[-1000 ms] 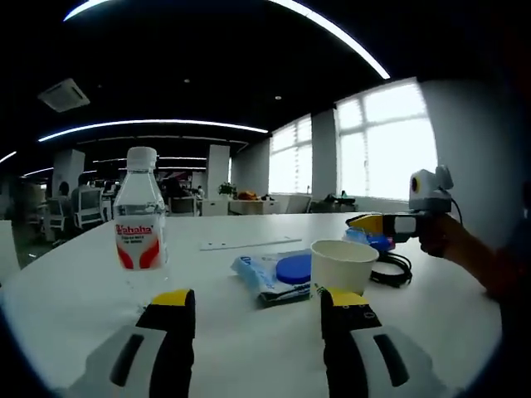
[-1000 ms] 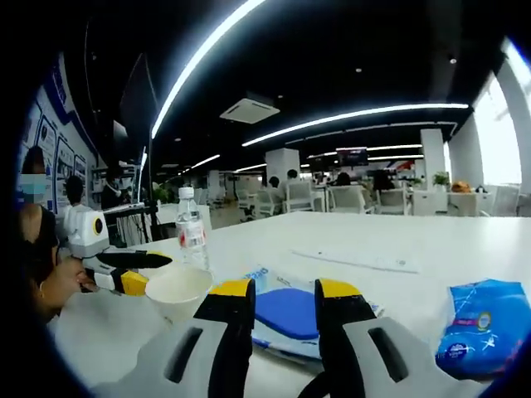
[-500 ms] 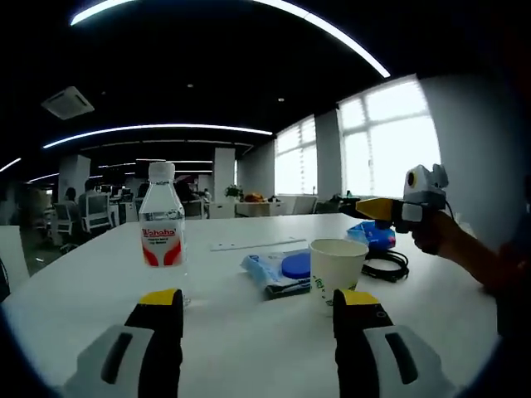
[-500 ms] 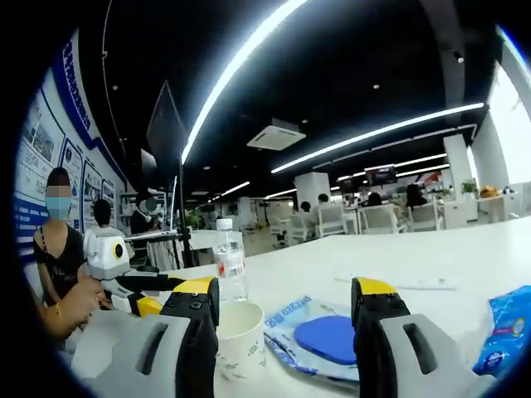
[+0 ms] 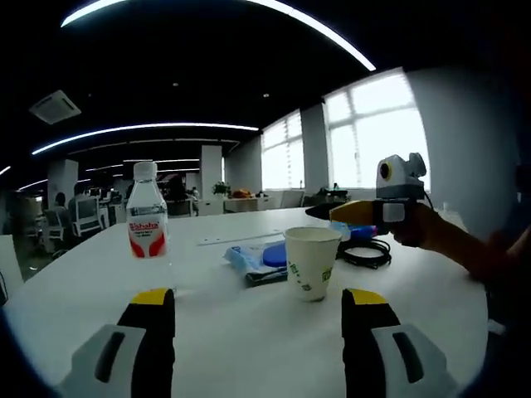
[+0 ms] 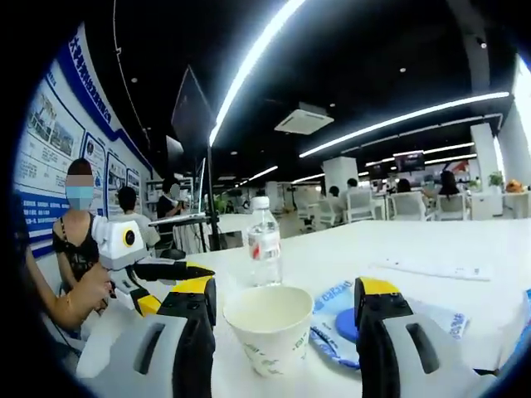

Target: Arrange the tabletop items into an orderly group along one side of the table until the central work area is clear of visible clutter.

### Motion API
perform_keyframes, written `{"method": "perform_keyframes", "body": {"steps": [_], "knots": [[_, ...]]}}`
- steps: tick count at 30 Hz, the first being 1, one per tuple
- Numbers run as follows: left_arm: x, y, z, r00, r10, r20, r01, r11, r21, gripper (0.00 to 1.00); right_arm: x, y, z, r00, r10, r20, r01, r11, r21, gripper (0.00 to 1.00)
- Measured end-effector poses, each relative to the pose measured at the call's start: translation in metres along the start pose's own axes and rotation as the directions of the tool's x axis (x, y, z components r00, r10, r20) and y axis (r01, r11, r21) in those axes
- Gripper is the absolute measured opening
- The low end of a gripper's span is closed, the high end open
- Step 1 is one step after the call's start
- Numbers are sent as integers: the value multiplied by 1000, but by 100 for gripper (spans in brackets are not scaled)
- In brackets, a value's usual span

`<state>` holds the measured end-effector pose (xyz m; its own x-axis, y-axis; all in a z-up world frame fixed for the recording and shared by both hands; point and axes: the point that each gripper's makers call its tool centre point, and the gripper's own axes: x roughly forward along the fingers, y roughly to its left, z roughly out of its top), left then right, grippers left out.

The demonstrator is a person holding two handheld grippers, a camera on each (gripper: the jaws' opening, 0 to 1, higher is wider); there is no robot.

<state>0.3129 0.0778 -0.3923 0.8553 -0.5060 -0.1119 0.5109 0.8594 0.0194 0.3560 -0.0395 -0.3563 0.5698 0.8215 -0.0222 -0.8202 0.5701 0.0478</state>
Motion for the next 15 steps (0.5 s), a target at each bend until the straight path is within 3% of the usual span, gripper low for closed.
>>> {"method": "perform_keyframes", "body": {"steps": [5,8,12,15], "knots": [[-8,3,0,1000,12,1,-12,1000,-9,82,4,6,-7,999,21,-24,-21,1000,5,70],[-17,2,11,998,16,67,-16,1000,5,82,7,10,-14,998,41,-43,-42,999,-5,70],[-23,4,15,997,34,70,-34,999,-13,82,11,14,-22,996,50,-69,-51,999,-17,70],[-24,-2,14,997,11,82,-9,1000,-20,79,12,14,-29,995,37,-89,-41,998,-46,67]]}}
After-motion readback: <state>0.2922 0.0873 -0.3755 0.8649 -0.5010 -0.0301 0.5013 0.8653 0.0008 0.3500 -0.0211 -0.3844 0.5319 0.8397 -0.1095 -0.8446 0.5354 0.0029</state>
